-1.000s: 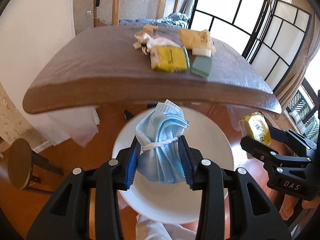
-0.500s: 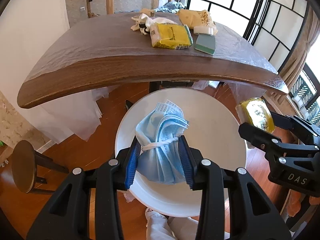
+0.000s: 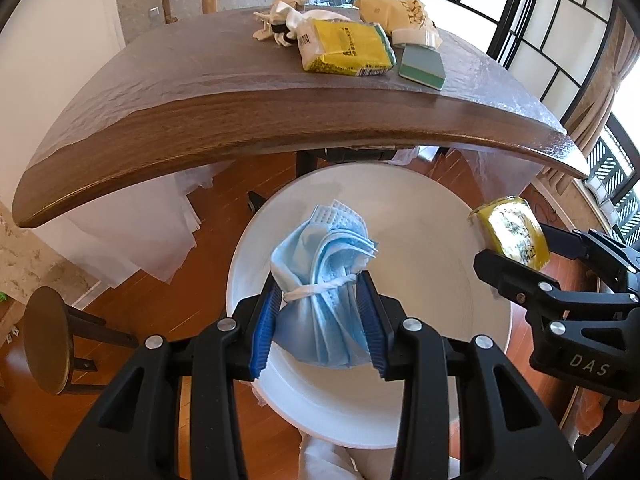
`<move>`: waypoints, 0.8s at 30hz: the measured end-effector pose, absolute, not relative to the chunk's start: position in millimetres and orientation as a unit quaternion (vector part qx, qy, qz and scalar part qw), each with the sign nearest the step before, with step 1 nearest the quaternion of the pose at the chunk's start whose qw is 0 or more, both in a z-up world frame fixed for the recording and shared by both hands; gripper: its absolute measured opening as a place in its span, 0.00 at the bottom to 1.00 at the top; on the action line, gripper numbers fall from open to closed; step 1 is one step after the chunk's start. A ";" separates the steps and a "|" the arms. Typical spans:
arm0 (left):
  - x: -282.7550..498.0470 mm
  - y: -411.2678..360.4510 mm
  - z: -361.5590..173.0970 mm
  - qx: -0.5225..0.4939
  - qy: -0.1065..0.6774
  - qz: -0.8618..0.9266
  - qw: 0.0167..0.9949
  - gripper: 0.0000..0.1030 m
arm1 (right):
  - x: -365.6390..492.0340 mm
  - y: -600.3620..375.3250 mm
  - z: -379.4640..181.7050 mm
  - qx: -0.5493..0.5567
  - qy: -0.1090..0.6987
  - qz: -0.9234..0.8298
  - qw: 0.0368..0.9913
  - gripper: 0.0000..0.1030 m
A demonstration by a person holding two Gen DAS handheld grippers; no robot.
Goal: Collect trash
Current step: 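Carry the mask and BABO pack over the white bucket with both tools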
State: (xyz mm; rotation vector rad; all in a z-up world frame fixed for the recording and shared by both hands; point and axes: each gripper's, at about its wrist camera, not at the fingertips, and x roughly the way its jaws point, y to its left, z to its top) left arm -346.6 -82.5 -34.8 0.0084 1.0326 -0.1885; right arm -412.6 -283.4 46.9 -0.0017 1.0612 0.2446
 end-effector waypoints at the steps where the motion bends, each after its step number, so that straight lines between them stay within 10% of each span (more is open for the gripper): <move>1: -345.9 -82.7 -35.7 0.005 0.494 -0.090 0.865 0.39 | -412.2 -283.2 45.3 -0.001 0.507 0.116 0.854 0.70; 24: -325.2 -94.5 -63.9 0.025 0.518 -0.100 0.849 0.39 | -394.0 -274.8 30.9 -0.003 0.540 0.102 0.836 0.70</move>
